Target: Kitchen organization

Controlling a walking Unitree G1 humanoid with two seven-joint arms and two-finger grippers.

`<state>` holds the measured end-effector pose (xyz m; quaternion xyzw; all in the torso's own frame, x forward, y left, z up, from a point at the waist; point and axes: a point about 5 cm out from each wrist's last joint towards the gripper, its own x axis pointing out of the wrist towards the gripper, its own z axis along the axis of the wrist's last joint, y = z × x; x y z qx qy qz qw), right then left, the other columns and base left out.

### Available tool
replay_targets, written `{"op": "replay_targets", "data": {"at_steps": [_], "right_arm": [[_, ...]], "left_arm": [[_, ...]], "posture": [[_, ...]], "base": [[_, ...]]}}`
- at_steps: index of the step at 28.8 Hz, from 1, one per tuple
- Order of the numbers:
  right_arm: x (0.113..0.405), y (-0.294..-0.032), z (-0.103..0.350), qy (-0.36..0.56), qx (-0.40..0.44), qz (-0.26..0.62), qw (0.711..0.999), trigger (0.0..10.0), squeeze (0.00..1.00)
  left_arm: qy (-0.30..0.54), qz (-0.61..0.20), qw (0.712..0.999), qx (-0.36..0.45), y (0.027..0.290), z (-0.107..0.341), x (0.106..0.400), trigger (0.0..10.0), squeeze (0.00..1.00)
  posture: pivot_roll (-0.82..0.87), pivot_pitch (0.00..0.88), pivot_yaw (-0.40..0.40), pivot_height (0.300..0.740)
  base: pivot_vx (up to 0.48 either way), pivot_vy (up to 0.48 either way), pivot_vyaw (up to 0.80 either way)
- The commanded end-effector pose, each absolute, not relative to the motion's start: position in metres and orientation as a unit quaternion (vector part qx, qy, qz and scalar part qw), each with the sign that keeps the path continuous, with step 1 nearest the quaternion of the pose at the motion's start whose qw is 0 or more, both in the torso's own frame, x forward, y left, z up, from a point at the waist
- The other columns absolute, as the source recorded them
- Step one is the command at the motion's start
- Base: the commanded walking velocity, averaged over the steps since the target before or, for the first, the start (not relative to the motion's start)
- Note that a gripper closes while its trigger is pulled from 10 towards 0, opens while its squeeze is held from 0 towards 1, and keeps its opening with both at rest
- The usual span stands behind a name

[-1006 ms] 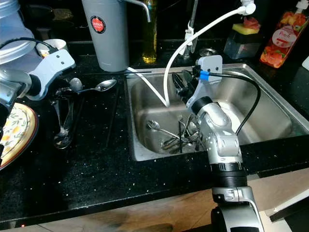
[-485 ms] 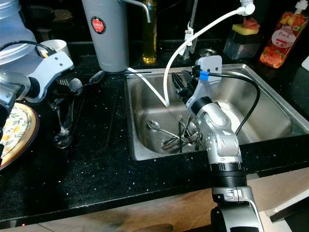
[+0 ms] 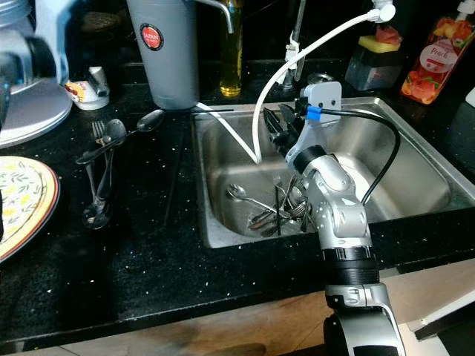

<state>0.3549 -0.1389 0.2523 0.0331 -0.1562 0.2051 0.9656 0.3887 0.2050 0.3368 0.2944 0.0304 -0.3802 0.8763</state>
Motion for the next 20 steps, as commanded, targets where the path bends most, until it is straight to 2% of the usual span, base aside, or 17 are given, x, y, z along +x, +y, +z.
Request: {"op": "replay_targets", "data": {"at_steps": [1,3,4,8,9,15,16,18,19,20], "right_arm": [[0.356,-0.142,0.254,-0.159,0.034,0.202,0.966,10.0,0.00],[0.356,-0.143,0.254,-0.159,0.033,0.201,0.966,10.0,0.00],[0.356,-0.144,0.254,-0.159,0.033,0.200,0.966,10.0,0.00],[0.356,-0.144,0.254,-0.158,0.032,0.199,0.967,10.0,0.00],[0.356,-0.144,0.254,-0.158,0.033,0.199,0.967,10.0,0.00],[0.356,-0.144,0.253,-0.158,0.035,0.196,0.967,10.0,0.00],[0.356,-0.144,0.252,-0.158,0.036,0.196,0.967,10.0,0.00],[0.356,-0.144,0.252,-0.157,0.037,0.195,0.967,10.0,0.00],[0.356,-0.144,0.251,-0.156,0.037,0.195,0.968,10.0,0.00],[0.356,-0.144,0.251,-0.156,0.037,0.195,0.968,10.0,0.00]], "left_arm": [[0.083,-0.362,0.876,0.307,0.208,0.309,0.395,10.0,0.00],[0.097,-0.348,0.878,0.312,0.211,0.301,0.397,10.0,0.00],[0.113,-0.335,0.882,0.312,0.214,0.293,0.399,10.0,1.00],[0.146,-0.305,0.893,0.298,0.223,0.279,0.401,10.0,1.00],[0.161,-0.297,0.897,0.284,0.228,0.273,0.400,10.0,0.00],[0.213,-0.276,0.906,0.238,0.252,0.254,0.392,10.0,0.02],[0.219,-0.265,0.909,0.237,0.258,0.252,0.391,10.0,1.00],[0.220,-0.247,0.914,0.234,0.263,0.251,0.390,10.0,1.00],[0.219,-0.246,0.915,0.233,0.264,0.252,0.390,10.0,0.00],[0.218,-0.246,0.916,0.232,0.264,0.252,0.390,10.0,0.00]], "posture": [[0.15,0.036,-0.013,0.740],[0.15,0.037,-0.013,0.740],[0.15,0.038,-0.014,0.740],[0.15,0.038,-0.014,0.740],[0.15,0.041,-0.011,0.740],[0.16,0.047,-0.004,0.740],[0.16,0.048,-0.004,0.740],[0.16,0.048,-0.004,0.740],[0.16,0.048,-0.004,0.740],[0.16,0.054,-0.009,0.740]], "base": [[0.000,0.000,0.00],[0.000,0.000,0.00],[0.000,0.000,0.00],[0.000,0.000,0.00],[0.000,0.000,0.00],[0.000,0.000,0.00],[0.000,0.000,0.00],[0.000,0.000,0.00],[0.000,0.000,0.00],[0.000,0.000,0.00]]}}
